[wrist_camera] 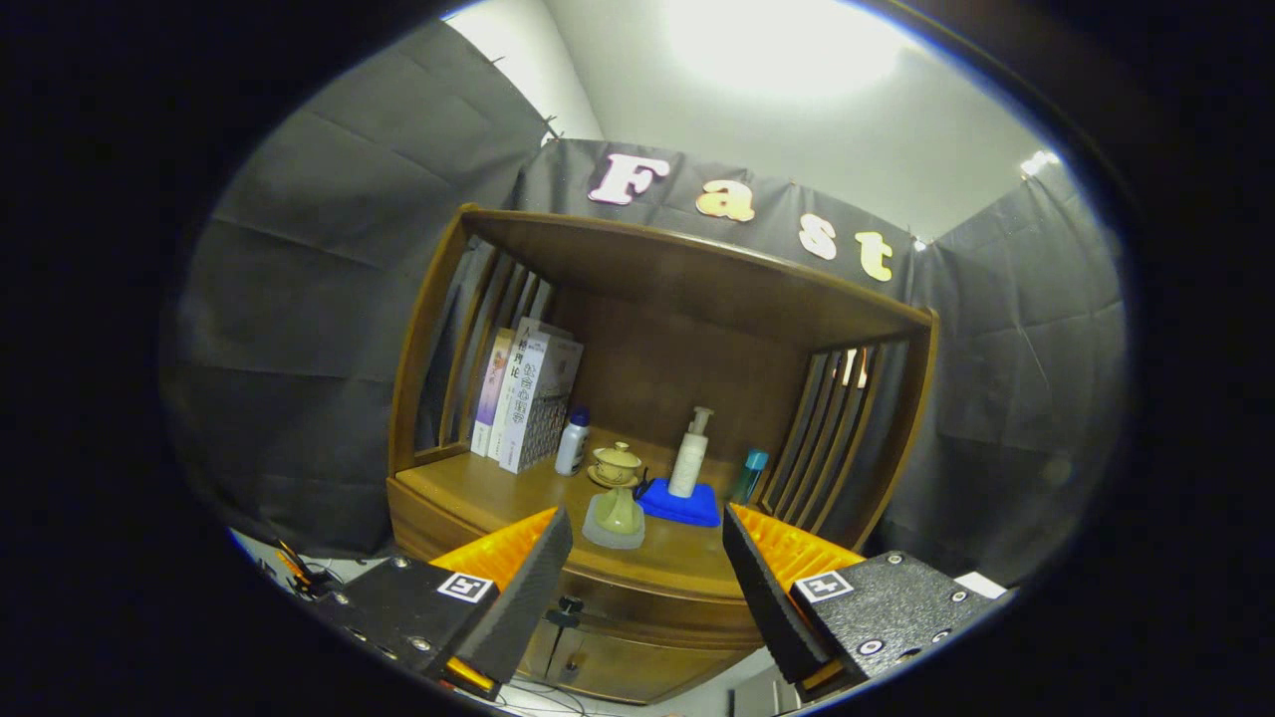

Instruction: Pull open the drawer, take out the items inside it, and place them on the countertop above the cabinet.

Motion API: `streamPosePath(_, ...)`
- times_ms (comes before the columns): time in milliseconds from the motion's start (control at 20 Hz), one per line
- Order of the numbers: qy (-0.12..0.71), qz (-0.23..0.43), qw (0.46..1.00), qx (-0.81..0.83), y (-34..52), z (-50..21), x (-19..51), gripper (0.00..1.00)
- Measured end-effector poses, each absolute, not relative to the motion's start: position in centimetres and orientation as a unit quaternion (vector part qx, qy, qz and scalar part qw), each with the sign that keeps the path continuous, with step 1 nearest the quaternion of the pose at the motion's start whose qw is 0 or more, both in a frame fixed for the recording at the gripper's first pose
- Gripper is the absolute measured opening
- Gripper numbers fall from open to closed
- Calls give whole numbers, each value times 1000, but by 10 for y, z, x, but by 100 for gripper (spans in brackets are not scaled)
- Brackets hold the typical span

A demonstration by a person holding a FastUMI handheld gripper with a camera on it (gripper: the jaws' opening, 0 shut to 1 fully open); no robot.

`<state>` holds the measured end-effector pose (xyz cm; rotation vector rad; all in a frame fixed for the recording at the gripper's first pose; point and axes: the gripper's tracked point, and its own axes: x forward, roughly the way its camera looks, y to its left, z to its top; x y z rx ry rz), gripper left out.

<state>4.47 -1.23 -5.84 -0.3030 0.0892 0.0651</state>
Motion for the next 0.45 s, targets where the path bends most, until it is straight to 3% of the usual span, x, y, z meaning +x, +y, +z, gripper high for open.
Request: streamPosePath(450, -3, -4, 990, -138, -16, 1, 13, 94)
